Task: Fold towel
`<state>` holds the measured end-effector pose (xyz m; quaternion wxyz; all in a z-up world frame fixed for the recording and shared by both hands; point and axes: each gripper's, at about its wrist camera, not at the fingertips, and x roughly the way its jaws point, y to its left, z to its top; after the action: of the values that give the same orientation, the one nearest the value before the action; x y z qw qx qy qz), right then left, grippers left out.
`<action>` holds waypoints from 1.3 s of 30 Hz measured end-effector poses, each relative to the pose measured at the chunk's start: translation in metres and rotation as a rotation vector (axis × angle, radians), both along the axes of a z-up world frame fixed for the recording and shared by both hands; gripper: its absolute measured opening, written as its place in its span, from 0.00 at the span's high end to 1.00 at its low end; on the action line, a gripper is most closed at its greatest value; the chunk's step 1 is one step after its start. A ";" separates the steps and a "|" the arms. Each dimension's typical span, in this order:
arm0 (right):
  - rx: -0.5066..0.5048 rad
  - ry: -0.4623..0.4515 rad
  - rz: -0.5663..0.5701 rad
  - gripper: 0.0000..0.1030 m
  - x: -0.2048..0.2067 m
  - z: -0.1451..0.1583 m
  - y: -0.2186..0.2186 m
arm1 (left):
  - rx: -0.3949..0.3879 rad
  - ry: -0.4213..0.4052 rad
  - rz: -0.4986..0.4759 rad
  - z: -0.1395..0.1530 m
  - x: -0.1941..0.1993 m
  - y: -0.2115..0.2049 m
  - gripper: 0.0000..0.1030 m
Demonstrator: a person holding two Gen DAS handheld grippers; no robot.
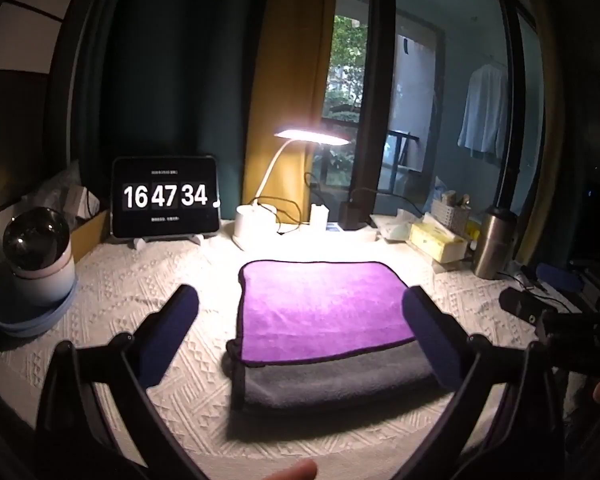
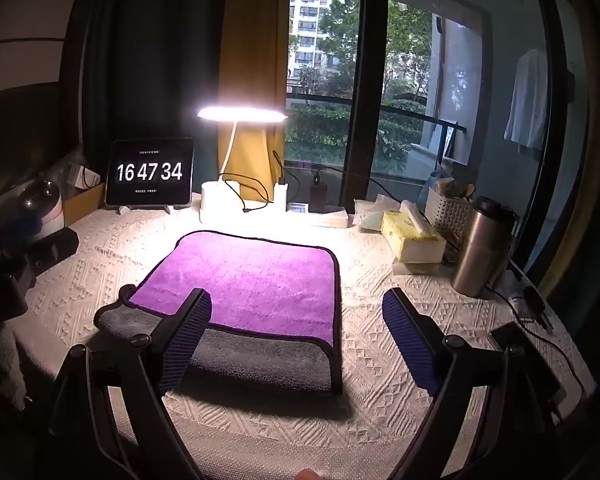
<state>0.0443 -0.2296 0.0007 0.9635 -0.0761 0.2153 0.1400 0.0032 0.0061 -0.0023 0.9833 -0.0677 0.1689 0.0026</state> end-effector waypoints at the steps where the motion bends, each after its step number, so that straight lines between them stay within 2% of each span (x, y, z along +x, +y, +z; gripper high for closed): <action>1: -0.001 0.001 -0.001 0.13 0.000 0.000 0.000 | -0.003 -0.002 -0.001 0.000 0.000 0.000 0.01; 39: 0.009 0.017 0.009 0.13 0.007 -0.002 0.005 | -0.004 0.002 -0.023 0.001 0.004 -0.002 0.01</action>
<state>0.0515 -0.2248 -0.0011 0.9613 -0.0717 0.2223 0.1459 0.0073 0.0038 -0.0014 0.9830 -0.0679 0.1704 -0.0092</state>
